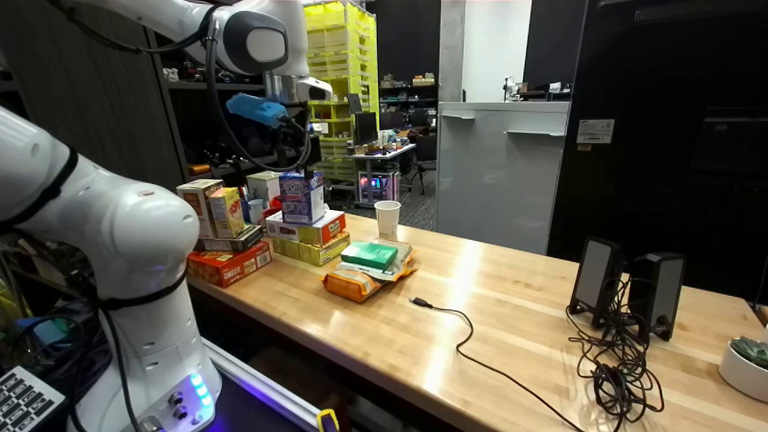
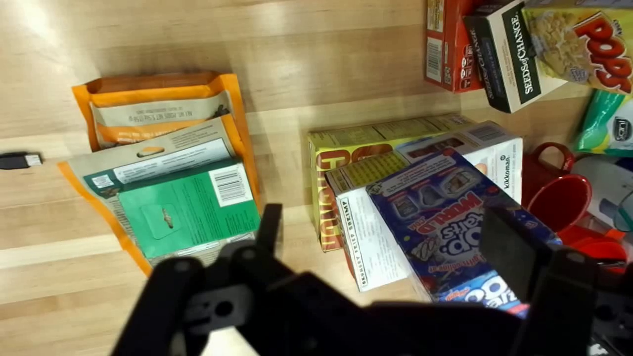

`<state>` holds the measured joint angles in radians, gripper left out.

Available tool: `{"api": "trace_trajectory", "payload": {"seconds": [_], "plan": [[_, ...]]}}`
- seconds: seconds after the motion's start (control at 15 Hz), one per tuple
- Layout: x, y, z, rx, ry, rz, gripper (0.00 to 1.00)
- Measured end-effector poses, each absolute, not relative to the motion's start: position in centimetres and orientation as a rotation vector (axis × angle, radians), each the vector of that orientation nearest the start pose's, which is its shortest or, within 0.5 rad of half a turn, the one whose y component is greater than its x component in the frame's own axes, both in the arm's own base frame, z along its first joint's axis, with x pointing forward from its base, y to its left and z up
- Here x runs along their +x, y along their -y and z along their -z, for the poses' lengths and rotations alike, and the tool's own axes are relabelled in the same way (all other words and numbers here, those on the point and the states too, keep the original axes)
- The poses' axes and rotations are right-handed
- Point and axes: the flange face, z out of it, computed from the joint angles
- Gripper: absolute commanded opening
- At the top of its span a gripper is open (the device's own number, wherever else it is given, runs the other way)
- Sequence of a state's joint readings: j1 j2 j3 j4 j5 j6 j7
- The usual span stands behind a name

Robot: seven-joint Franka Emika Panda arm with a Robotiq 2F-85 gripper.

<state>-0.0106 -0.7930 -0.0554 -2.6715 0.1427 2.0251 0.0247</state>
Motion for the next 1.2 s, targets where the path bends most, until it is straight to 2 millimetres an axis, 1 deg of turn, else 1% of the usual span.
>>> {"api": "trace_trajectory", "payload": {"seconds": [0.2,0.33,0.47,0.73,0.93,1.2], "plan": [[32.9,1.4,-48.0,-2.959,-0.196,0.214,1.00],[33.2,1.4,-47.2,-2.962,-0.202,0.210,1.00],[33.7,1.6,-45.9,-2.968,-0.212,0.201,1.00],[34.8,2.3,-42.7,-2.982,-0.253,0.166,1.00],[35.4,3.5,-40.9,-2.975,-0.284,0.119,1.00],[35.6,6.6,-39.7,-2.943,-0.299,0.084,1.00]]}}
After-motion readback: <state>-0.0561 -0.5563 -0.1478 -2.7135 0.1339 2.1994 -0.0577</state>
